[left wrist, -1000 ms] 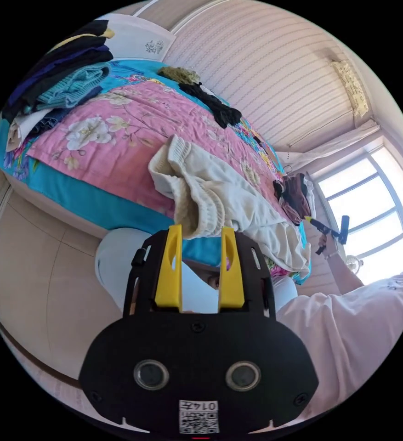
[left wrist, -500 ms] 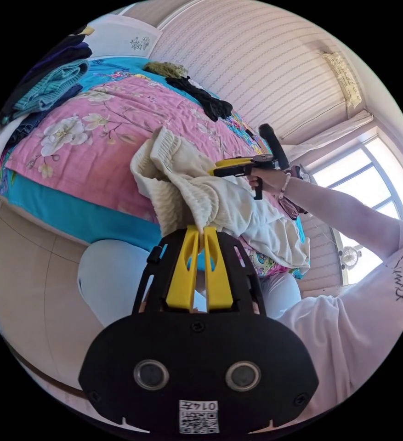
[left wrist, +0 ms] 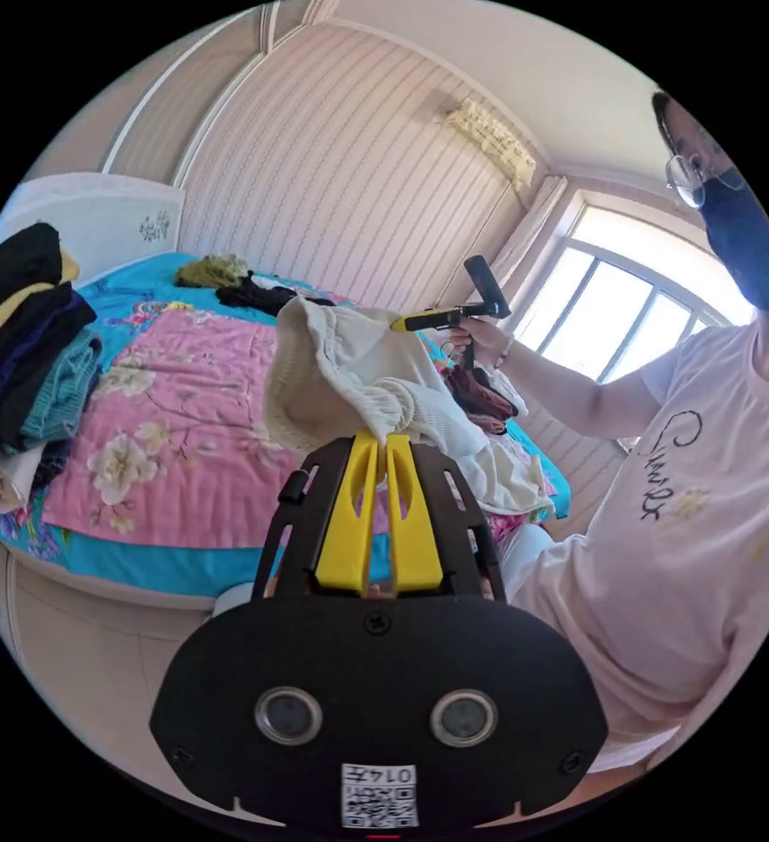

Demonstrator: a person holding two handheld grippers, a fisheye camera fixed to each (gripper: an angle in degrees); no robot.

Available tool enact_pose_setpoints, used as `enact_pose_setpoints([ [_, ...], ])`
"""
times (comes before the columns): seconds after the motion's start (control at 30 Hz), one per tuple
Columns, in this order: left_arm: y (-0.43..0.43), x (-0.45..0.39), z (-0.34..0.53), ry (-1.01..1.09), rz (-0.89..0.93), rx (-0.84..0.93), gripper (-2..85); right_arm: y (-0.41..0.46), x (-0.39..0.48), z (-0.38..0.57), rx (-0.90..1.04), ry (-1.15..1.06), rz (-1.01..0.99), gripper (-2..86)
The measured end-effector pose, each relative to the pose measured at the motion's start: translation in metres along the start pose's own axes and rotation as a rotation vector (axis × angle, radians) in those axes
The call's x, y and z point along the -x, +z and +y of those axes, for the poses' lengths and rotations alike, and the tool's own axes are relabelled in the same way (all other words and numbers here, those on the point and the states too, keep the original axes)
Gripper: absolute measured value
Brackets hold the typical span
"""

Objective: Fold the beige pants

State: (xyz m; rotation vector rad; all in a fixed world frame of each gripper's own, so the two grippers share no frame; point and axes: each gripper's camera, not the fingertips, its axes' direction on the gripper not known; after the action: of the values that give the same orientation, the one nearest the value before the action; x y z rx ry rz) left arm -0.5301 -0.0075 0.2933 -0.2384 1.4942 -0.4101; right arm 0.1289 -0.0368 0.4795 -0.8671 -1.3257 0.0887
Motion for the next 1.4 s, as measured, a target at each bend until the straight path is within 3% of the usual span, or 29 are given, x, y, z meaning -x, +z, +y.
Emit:
enact_pose_setpoints([
  [0.1,-0.039,0.029,-0.015,0.005,-0.141,-0.074,-0.9,-0.03,0.001,-0.062,-0.113,-0.039,-0.043,2.4],
  [0.2,-0.051,0.092,-0.021,-0.141,-0.36,-0.066,-0.6,0.019,0.002,-0.134,-0.108,-0.024,-0.128,3.9],
  [0.3,-0.028,0.175,-0.002,-0.416,-0.557,0.053,0.2,0.12,0.008,-0.167,0.053,0.078,-0.103,3.9],
  [0.4,-0.015,0.21,0.038,-0.611,-0.515,0.039,-0.7,0.167,0.009,-0.138,0.187,0.182,-0.093,2.2],
  [0.5,-0.006,0.18,0.059,-0.458,-0.468,-0.017,-0.9,0.139,0.0,-0.065,0.147,0.136,-0.148,3.5],
  [0.6,0.026,0.147,0.075,-0.359,-0.457,0.084,-0.8,0.076,-0.022,0.047,0.131,0.173,-0.002,4.7],
  [0.7,0.081,0.114,0.083,-0.244,-0.35,0.219,-0.1,-0.01,-0.054,0.176,0.136,0.412,0.2,5.1],
  [0.83,0.185,0.049,0.074,0.037,-0.266,0.387,5.5,-0.143,-0.061,0.346,-0.027,0.83,0.323,4.8],
  [0.93,0.257,0.005,0.057,0.198,-0.168,0.446,6.8,-0.201,-0.038,0.423,-0.129,0.953,0.432,6.3],
  [1.03,0.315,-0.021,0.04,0.287,-0.153,0.444,7.0,-0.217,-0.034,0.463,-0.104,1.034,0.451,9.5],
  [1.2,0.38,-0.029,0.018,0.25,-0.118,0.5,8.3,-0.197,-0.059,0.468,-0.04,1.011,0.348,13.3],
  [1.3,0.394,-0.015,0.01,0.231,-0.233,0.468,8.1,-0.188,-0.079,0.461,-0.021,1.006,0.323,12.0],
  [1.4,0.431,0.023,0.025,0.156,-0.312,0.639,8.3,-0.17,-0.1,0.472,0.111,1.086,0.292,5.5],
])
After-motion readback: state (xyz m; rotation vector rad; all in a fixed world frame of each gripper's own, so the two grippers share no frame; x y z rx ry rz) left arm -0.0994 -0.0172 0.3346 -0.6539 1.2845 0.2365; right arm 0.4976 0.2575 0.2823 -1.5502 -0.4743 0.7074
